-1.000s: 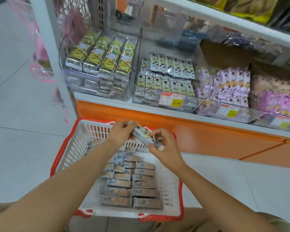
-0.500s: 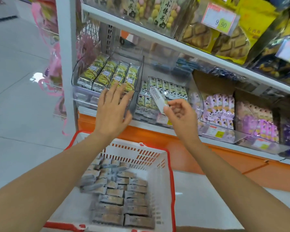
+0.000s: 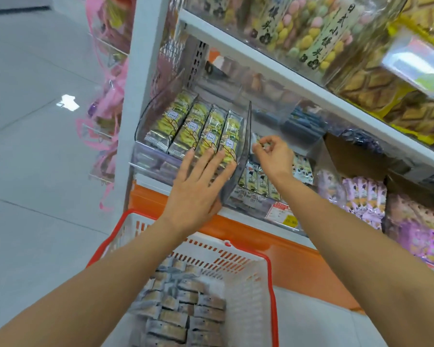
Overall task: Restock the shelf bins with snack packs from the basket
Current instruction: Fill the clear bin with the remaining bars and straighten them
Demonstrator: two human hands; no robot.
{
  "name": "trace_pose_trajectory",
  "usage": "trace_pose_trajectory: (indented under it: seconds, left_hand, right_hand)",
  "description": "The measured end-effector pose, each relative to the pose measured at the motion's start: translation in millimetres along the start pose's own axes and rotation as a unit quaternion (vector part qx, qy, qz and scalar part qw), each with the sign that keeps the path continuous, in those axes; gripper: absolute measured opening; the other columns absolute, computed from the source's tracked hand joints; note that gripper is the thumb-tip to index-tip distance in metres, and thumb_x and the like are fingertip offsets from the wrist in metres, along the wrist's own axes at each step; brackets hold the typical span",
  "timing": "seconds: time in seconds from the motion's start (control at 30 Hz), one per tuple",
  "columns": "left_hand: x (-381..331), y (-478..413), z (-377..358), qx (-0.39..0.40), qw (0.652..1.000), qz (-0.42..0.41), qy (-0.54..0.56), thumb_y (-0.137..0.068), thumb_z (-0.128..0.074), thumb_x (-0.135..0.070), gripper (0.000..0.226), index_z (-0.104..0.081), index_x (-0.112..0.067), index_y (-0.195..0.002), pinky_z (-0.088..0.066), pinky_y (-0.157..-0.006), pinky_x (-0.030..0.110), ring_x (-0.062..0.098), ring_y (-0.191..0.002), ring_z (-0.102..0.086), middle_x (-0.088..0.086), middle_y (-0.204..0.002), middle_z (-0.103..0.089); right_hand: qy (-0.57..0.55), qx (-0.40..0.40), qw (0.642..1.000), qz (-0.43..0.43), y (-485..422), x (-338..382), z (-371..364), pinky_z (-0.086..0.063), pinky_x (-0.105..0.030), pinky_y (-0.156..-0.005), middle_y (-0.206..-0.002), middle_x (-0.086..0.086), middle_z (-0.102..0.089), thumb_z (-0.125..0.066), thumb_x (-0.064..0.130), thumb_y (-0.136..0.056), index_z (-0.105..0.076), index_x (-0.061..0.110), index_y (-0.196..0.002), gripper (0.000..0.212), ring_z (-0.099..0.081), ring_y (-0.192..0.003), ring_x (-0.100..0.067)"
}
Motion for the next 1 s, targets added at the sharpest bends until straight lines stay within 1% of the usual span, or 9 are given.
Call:
trace_pose_trajectory:
  seconds: [0.2, 0.3, 0.5, 0.6, 0.7, 0.73, 0.83, 0.9, 1.0]
  left_hand:
    - [2.6, -1.9, 0.4, -0.029, 0.999, -0.004, 0.025, -0.088, -0.040, -0.027, 0.059, -0.045, -0.017, -0.146, -0.010, -0.119, 0.054, 0.032, -0.141, -0.035, 0.013, -0.151, -0.043]
    - [1.9, -1.6, -0.8, -0.026, 0.999, -0.006, 0.027, -0.087, -0.041, -0.023, 0.059, -0.045, -0.017, -0.146, -0.013, -0.119, 0.055, 0.033, -0.141, -0.035, 0.012, -0.151, -0.042]
    - [-1.0, -2.0, -0.5, -0.007, 1.000, -0.008, 0.015, -0.085, -0.045, -0.023, 0.061, -0.044, -0.017, -0.147, -0.010, -0.120, 0.055, 0.032, -0.142, -0.031, 0.013, -0.151, -0.041]
    - [-1.8, -1.7, 0.8, 0.011, 1.000, -0.012, 0.009, -0.085, -0.048, -0.024, 0.067, -0.038, -0.017, -0.150, -0.007, -0.120, 0.055, 0.032, -0.146, -0.025, 0.013, -0.155, -0.035]
    - [-5.8, 2.3, 6.1, 0.016, 1.000, -0.013, -0.009, -0.086, -0.044, -0.025, 0.071, -0.026, -0.017, -0.155, -0.006, -0.120, 0.055, 0.031, -0.150, -0.013, 0.013, -0.161, -0.020]
    - [-8.5, 4.5, 7.3, 0.015, 1.000, -0.009, -0.012, -0.087, -0.041, -0.025, 0.071, -0.024, -0.017, -0.156, -0.007, -0.120, 0.056, 0.032, -0.150, -0.012, 0.014, -0.162, -0.018]
    - [-22.0, 14.0, 8.3, -0.001, 1.000, 0.000, 0.007, -0.084, -0.040, -0.022, 0.064, -0.033, -0.016, -0.148, -0.016, -0.117, 0.055, 0.034, -0.142, -0.026, 0.015, -0.149, -0.030]
    - [-32.7, 24.2, 6.4, -0.016, 1.000, -0.007, 0.026, -0.081, -0.041, -0.021, 0.052, -0.041, -0.014, -0.132, -0.023, -0.111, 0.052, 0.034, -0.128, -0.035, 0.014, -0.134, -0.036]
    - [-43.9, 43.5, -0.1, 0.010, 0.999, -0.024, 0.043, -0.078, -0.044, -0.023, 0.043, -0.046, -0.012, -0.119, -0.028, -0.101, 0.049, 0.033, -0.115, -0.042, 0.012, -0.120, -0.044]
  right_hand:
    - [0.087, 0.003, 0.996, 0.008, -16.2, -4.2, -24.4, -0.049, -0.032, -0.074, -0.089, -0.005, -0.064, -0.063, 0.020, -0.088, -0.069, 0.017, -0.101, 0.014, -0.059, -0.081, -0.020]
    - [0.098, 0.009, 0.995, 0.005, -15.9, -11.0, -33.8, -0.053, -0.041, -0.079, -0.095, -0.016, -0.066, -0.060, 0.013, -0.087, -0.070, 0.018, -0.098, 0.015, -0.062, -0.091, -0.032]
    - [0.055, 0.043, 0.997, 0.019, -15.3, -13.9, -30.8, -0.054, -0.045, -0.082, -0.085, -0.011, -0.061, -0.062, 0.019, -0.089, -0.072, 0.014, -0.105, 0.019, -0.059, -0.086, -0.028]
    - [0.028, 0.052, 0.998, 0.028, -5.9, -11.9, -20.2, -0.052, -0.040, -0.083, -0.097, -0.014, -0.062, -0.063, 0.022, -0.090, -0.068, 0.017, -0.111, 0.023, -0.058, -0.089, -0.027]
    - [-0.029, 0.028, 0.998, 0.040, 12.4, -6.0, -2.3, -0.052, -0.039, -0.081, -0.095, -0.012, -0.059, -0.062, 0.019, -0.089, -0.067, 0.019, -0.109, 0.020, -0.055, -0.084, -0.019]
    - [-0.051, 0.018, 0.997, 0.046, 20.8, -2.8, 4.7, -0.051, -0.036, -0.081, -0.095, -0.009, -0.057, -0.062, 0.017, -0.089, -0.067, 0.019, -0.107, 0.018, -0.052, -0.081, -0.014]
    - [-0.117, 0.005, 0.991, 0.057, 53.5, 9.1, 26.0, -0.043, -0.012, -0.073, -0.102, -0.006, -0.054, -0.059, 0.012, -0.093, -0.067, 0.016, -0.104, 0.015, -0.048, -0.077, -0.003]
    - [-0.165, 0.010, 0.984, 0.067, 78.7, 16.1, 37.3, -0.041, -0.011, -0.070, -0.103, -0.009, -0.057, -0.056, 0.011, -0.094, -0.066, 0.018, -0.102, 0.015, -0.049, -0.077, -0.004]
    - [-0.188, 0.005, 0.976, 0.108, 117.8, 20.1, 47.2, -0.039, -0.015, -0.066, -0.091, -0.008, -0.058, -0.055, 0.009, -0.094, -0.066, 0.016, -0.097, 0.013, -0.048, -0.072, -0.004]
Point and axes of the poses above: each hand's wrist, its own y-axis away from the middle knuckle, its own z-axis out of the back of the hand, x = y × z, the point moved 6 cm from there along -y, towards the middle knuckle
